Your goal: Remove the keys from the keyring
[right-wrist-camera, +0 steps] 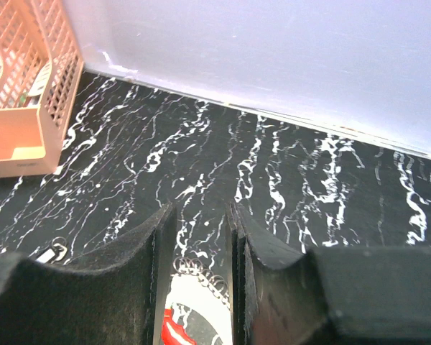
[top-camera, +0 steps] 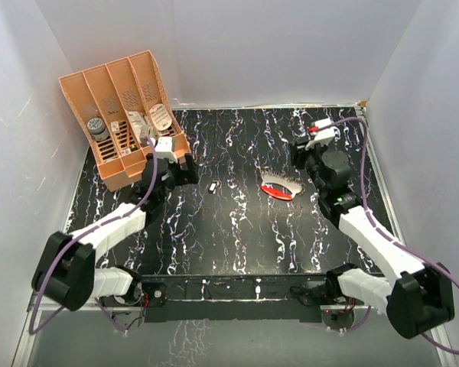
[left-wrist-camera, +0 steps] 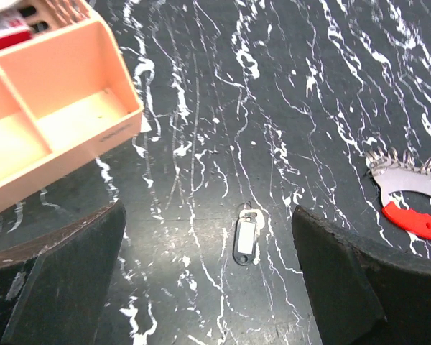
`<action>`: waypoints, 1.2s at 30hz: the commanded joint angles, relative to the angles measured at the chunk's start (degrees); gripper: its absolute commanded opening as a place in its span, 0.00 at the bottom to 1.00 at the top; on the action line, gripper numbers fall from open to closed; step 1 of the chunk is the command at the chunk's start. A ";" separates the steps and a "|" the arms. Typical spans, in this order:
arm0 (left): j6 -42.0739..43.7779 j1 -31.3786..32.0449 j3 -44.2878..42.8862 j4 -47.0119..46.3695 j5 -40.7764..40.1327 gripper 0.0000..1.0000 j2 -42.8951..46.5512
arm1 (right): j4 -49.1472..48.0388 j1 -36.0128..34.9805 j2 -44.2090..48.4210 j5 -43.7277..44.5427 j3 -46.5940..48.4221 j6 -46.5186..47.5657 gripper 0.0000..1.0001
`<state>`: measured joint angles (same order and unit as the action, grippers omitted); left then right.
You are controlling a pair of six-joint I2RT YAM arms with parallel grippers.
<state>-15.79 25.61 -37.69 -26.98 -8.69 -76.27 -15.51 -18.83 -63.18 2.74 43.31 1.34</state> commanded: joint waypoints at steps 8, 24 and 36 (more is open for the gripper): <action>0.28 0.32 5.35 14.94 -14.78 0.99 23.18 | -8.82 0.11 15.83 17.96 -12.86 -0.64 0.35; -0.88 0.41 9.19 20.97 -14.62 0.99 38.49 | -16.28 0.11 32.03 30.77 -26.33 -1.78 0.98; -1.18 0.41 6.65 24.69 -16.55 0.99 34.53 | -16.42 0.17 29.73 31.62 -26.02 -1.87 0.98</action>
<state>-16.64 25.71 -29.15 -4.43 -23.22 -40.29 -28.49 -18.76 -33.93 33.12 16.45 -0.14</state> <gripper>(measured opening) 0.985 0.983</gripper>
